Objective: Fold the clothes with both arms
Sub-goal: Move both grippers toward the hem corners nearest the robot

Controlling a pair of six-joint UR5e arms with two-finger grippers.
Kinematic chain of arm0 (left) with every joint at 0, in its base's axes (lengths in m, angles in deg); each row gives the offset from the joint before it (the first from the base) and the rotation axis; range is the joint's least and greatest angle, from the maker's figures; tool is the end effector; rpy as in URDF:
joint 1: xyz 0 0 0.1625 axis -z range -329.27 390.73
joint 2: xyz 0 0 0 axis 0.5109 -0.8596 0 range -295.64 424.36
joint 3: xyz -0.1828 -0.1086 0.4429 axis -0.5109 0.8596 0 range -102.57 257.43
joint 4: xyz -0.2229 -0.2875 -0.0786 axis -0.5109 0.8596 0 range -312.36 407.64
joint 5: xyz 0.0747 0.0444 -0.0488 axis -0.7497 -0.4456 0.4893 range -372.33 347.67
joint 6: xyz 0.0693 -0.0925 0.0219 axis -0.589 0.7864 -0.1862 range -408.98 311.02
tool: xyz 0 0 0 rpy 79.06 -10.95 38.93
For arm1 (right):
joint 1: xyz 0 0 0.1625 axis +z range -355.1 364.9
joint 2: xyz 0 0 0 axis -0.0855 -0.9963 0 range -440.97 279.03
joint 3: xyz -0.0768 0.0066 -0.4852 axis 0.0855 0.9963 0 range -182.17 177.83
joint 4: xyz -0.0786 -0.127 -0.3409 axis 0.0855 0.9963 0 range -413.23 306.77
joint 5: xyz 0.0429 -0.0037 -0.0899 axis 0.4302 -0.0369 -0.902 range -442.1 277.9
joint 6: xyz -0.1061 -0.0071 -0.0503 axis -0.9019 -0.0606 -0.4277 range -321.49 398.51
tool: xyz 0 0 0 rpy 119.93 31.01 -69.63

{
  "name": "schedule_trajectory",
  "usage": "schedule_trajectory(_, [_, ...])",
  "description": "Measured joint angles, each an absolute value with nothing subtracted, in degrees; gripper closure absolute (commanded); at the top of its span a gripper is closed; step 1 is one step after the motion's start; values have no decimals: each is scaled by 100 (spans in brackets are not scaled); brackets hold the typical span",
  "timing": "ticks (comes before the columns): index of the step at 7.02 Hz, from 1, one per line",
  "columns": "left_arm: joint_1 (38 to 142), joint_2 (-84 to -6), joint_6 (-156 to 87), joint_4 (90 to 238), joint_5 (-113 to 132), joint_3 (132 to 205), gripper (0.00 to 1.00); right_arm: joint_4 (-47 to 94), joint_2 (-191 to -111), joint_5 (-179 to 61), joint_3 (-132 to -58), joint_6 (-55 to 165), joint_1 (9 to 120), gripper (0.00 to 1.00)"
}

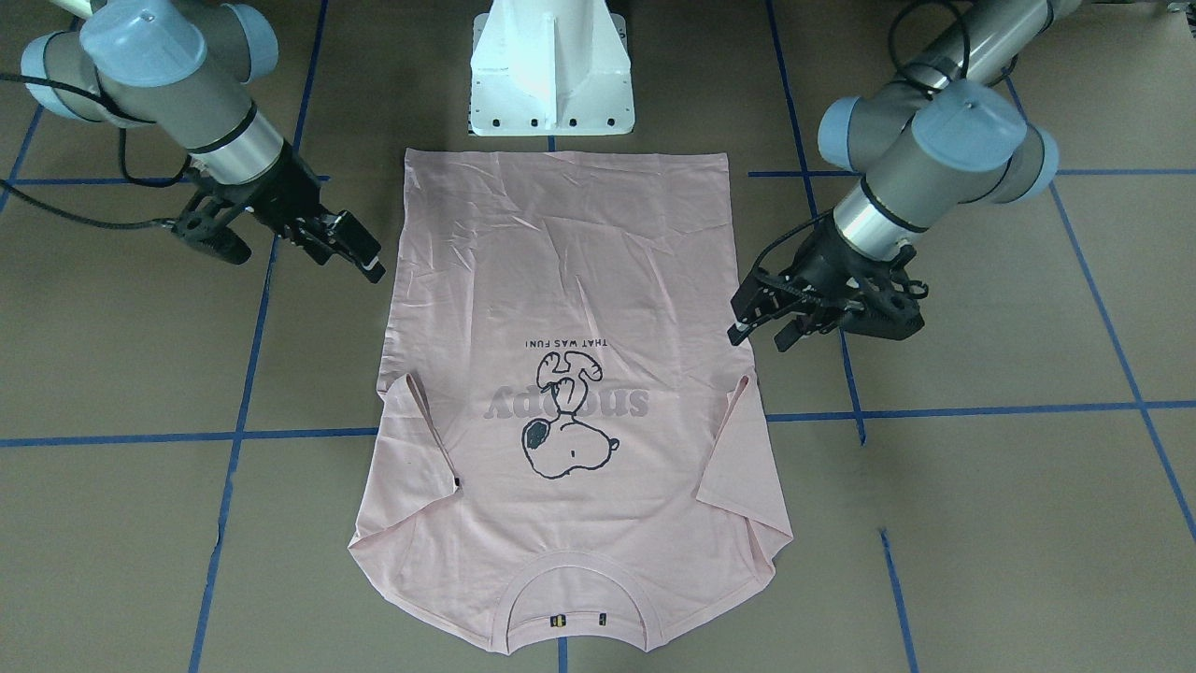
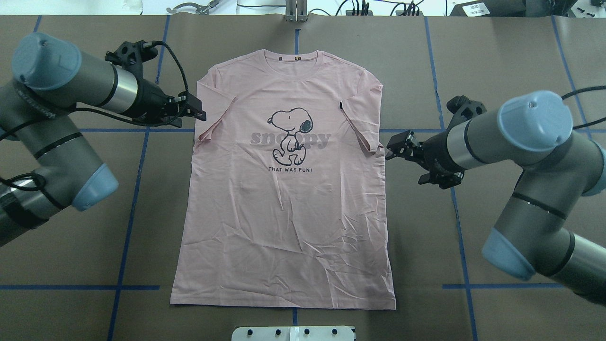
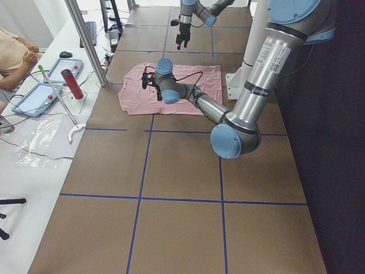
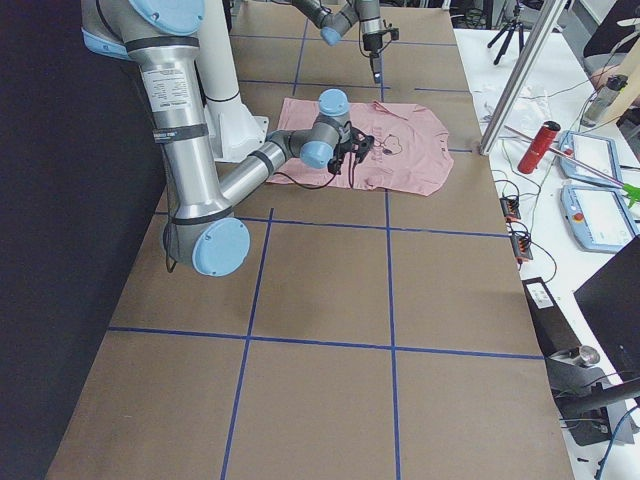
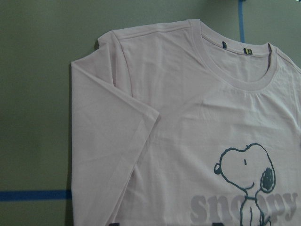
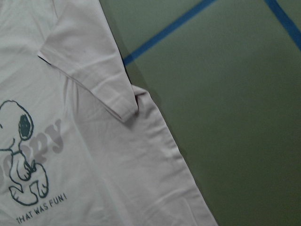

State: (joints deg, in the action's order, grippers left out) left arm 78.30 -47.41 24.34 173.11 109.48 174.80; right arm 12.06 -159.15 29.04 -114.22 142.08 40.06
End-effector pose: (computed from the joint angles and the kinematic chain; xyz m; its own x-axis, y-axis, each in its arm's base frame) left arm 0.3648 -0.5048 0.4023 0.3649 -0.0378 -0.9303 0.2100 0.9768 0.0427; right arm -0.3849 -0.3821 0.4218 0.3473 0.5122 0.7856 -0.3773 0.8432 -0.3829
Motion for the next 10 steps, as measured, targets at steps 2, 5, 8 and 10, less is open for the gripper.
schedule_trajectory(2, [7835,-4326,2470,16882,11086,18054,20,1625,-16221,1524,-12031,15266,2603,6])
schedule_trajectory(5, [7832,-4106,2484,16839,11095,18123,16,2812,-16309,-218,-12530,16669,720,13])
schedule_trajectory(8, [7811,-4110,2687,16852,11081,18143,16,3415,-16316,-707,-12518,17242,148,22])
schedule_trajectory(10, [7800,-4106,2785,16859,11063,18135,16,3469,-16313,-721,-12396,17301,122,26])
